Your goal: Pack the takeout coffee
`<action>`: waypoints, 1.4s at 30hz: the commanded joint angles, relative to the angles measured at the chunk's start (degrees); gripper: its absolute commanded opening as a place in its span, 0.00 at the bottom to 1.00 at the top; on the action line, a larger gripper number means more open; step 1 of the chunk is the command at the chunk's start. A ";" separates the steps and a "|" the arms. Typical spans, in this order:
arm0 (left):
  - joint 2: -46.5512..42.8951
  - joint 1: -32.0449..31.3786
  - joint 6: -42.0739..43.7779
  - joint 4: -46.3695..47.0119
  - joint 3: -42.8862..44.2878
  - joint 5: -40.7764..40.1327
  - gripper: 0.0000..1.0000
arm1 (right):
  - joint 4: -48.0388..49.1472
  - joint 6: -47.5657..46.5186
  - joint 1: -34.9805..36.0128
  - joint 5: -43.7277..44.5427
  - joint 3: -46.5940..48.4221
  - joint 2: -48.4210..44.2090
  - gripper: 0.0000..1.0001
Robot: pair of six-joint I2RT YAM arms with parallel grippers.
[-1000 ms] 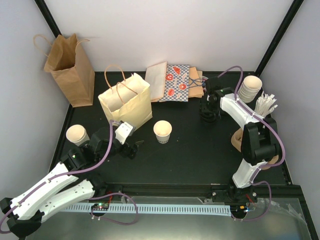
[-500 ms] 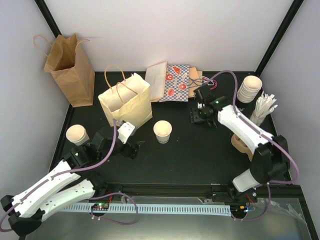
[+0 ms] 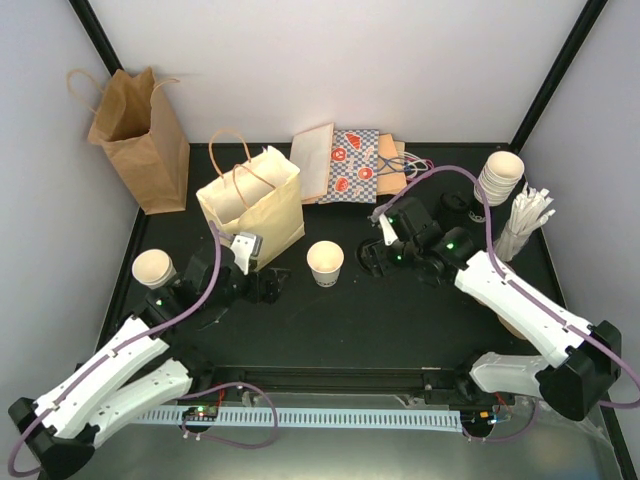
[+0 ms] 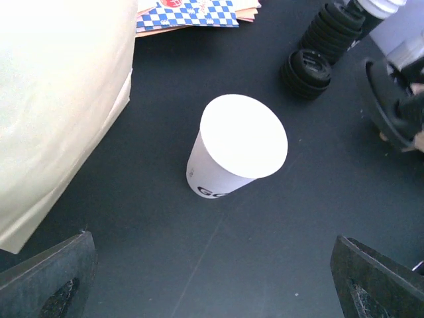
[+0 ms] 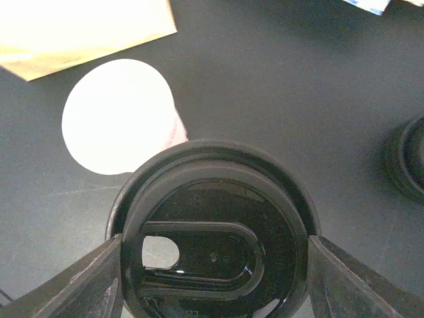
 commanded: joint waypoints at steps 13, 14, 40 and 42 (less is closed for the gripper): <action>4.02 12.17 -16.64 13.77 -4.13 21.74 0.98 | 3.07 -6.16 11.00 0.19 0.58 4.48 0.69; 4.43 12.43 -16.80 14.24 -4.28 21.85 0.97 | 3.22 -6.25 11.37 0.96 1.06 5.19 0.69; 12.55 12.93 -16.14 19.22 -4.88 22.81 0.90 | 7.38 -10.32 12.63 6.98 14.19 23.02 0.69; 12.57 12.92 -16.18 19.71 -5.12 22.77 0.87 | 7.41 -10.58 12.83 7.56 14.75 23.76 0.69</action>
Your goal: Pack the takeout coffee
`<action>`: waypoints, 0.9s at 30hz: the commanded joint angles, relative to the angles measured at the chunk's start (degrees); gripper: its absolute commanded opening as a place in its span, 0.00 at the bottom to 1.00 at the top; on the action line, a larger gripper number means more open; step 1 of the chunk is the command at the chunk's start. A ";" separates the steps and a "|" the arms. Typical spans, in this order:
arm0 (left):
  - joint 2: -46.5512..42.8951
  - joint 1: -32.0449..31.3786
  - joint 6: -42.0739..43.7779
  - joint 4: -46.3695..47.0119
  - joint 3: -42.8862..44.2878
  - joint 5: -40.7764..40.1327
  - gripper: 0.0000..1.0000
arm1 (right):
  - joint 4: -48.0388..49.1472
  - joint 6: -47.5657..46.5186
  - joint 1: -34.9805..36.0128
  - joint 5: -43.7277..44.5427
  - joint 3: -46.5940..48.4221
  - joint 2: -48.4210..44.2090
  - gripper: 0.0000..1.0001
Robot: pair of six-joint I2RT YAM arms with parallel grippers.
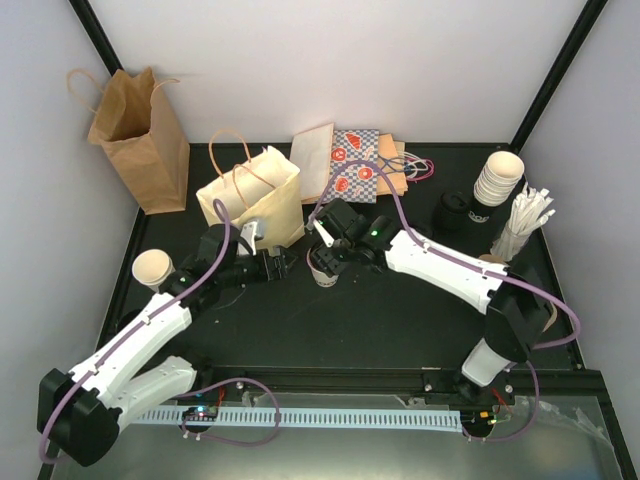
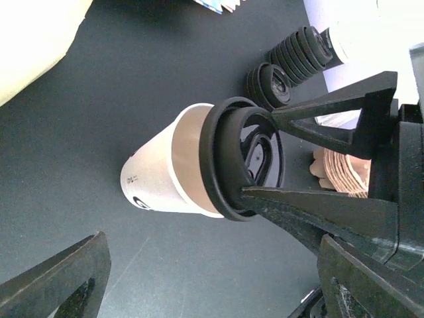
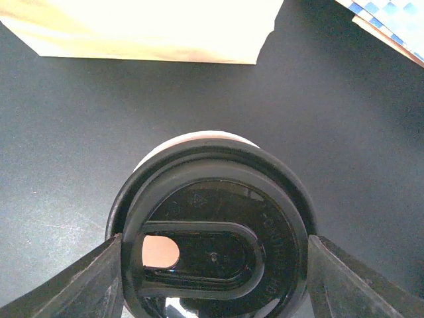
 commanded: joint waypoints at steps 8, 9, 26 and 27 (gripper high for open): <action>1.21 0.48 -0.65 4.77 -1.71 1.53 0.81 | 0.39 -2.06 1.18 4.54 4.10 4.02 0.69; 1.45 0.48 -0.60 4.93 -1.77 1.54 0.80 | 0.47 -2.16 1.18 4.50 4.13 4.17 0.69; 2.60 0.66 0.38 5.52 -1.35 1.41 0.75 | -2.24 -3.06 1.52 5.32 7.34 3.47 0.69; 2.58 0.66 0.44 5.51 -1.35 1.45 0.75 | -2.47 -3.14 1.60 5.36 7.62 3.23 0.69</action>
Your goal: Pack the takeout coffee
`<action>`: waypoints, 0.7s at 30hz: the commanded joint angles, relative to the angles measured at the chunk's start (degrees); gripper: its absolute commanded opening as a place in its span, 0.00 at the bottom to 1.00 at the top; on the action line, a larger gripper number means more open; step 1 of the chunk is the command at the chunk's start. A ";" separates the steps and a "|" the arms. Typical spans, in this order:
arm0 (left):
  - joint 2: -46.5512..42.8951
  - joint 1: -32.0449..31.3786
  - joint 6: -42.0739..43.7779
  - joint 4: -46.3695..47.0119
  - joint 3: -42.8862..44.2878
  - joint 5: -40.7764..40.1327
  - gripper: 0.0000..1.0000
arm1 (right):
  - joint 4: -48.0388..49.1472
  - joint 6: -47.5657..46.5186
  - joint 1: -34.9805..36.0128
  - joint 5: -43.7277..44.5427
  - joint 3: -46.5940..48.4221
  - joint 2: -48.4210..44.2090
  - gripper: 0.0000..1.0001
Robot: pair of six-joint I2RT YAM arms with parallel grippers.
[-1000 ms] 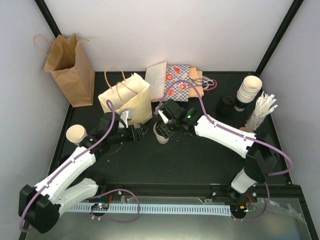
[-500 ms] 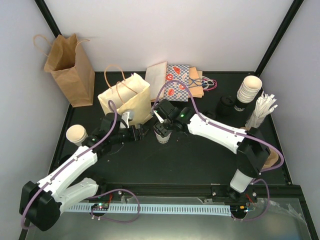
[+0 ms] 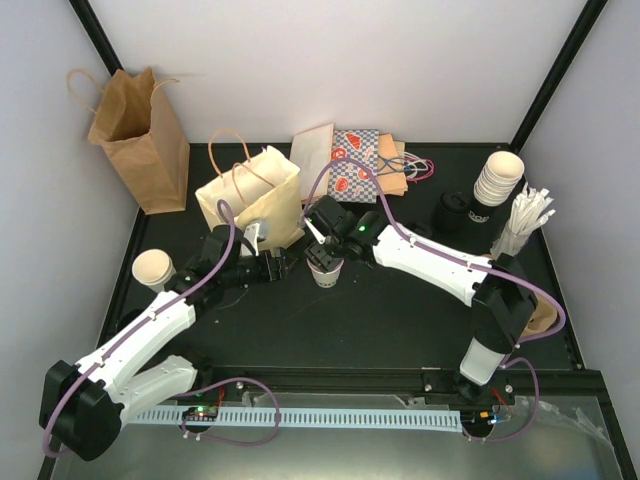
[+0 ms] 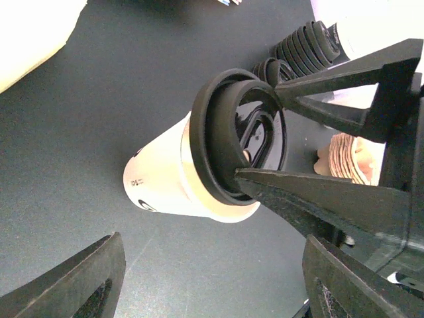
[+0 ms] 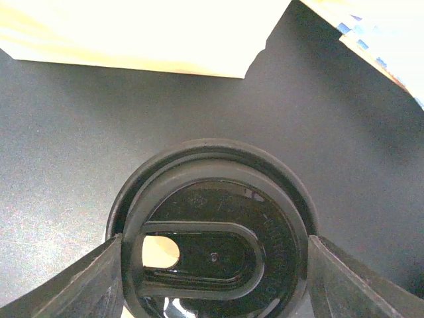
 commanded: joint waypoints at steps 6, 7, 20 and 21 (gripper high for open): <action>-0.09 0.44 1.02 2.01 0.42 0.77 0.77 | -2.67 -0.96 0.73 1.58 2.85 -3.48 0.69; -0.10 0.44 1.06 2.00 0.42 0.77 0.77 | -2.77 -0.92 0.79 1.55 2.60 -3.63 0.69; 0.35 0.44 1.29 2.99 0.23 0.87 0.78 | -2.04 -0.35 0.90 1.36 -0.91 -4.96 0.69; 0.44 0.44 1.33 2.96 0.20 0.98 0.78 | -1.89 -0.28 0.92 1.25 -1.04 -4.84 0.69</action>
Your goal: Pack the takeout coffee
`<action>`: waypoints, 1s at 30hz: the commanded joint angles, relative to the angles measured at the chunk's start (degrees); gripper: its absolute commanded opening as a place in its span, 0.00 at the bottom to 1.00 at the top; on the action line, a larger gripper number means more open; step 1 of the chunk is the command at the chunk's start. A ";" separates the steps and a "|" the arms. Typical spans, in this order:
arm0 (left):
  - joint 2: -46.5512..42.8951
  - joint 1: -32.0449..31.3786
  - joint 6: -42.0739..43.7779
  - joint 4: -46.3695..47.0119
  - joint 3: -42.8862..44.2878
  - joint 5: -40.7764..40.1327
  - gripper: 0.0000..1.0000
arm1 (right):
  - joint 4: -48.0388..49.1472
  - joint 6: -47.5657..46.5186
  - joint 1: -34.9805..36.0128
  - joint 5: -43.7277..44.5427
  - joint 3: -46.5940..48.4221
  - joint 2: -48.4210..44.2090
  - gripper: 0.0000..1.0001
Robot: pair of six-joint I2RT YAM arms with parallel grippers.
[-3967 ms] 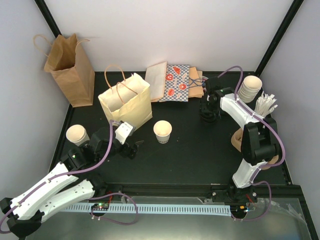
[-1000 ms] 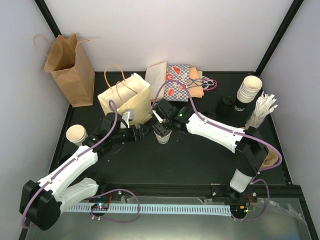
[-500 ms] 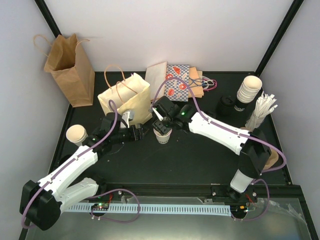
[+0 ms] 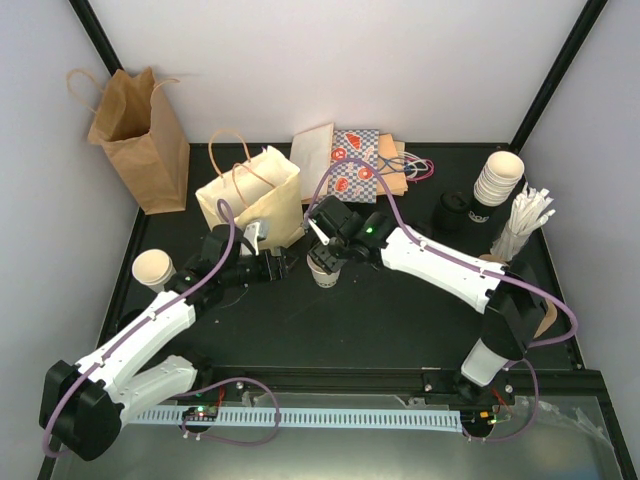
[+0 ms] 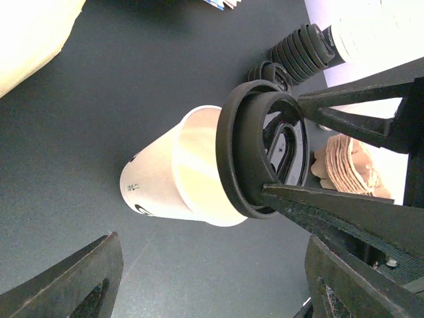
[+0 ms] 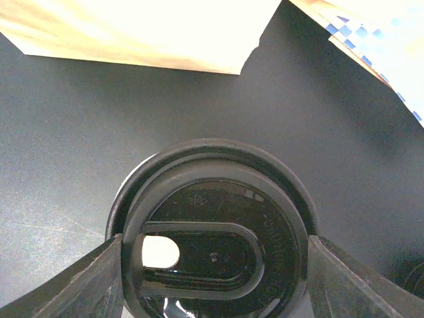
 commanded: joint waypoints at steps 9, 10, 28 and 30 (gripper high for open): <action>1.72 0.44 0.93 3.25 0.15 1.39 0.77 | 1.49 -0.06 0.40 -0.30 -1.36 0.06 0.69; 1.79 0.46 0.94 3.36 0.16 1.46 0.77 | 1.53 -0.13 0.40 -0.56 -1.25 0.26 0.69; 4.81 0.53 0.76 5.27 0.51 2.52 0.72 | 1.75 -0.41 0.40 -1.14 -0.84 2.92 0.69; 5.09 0.55 0.76 5.44 0.55 2.73 0.71 | 1.95 -0.49 0.40 -1.18 -0.68 3.23 0.69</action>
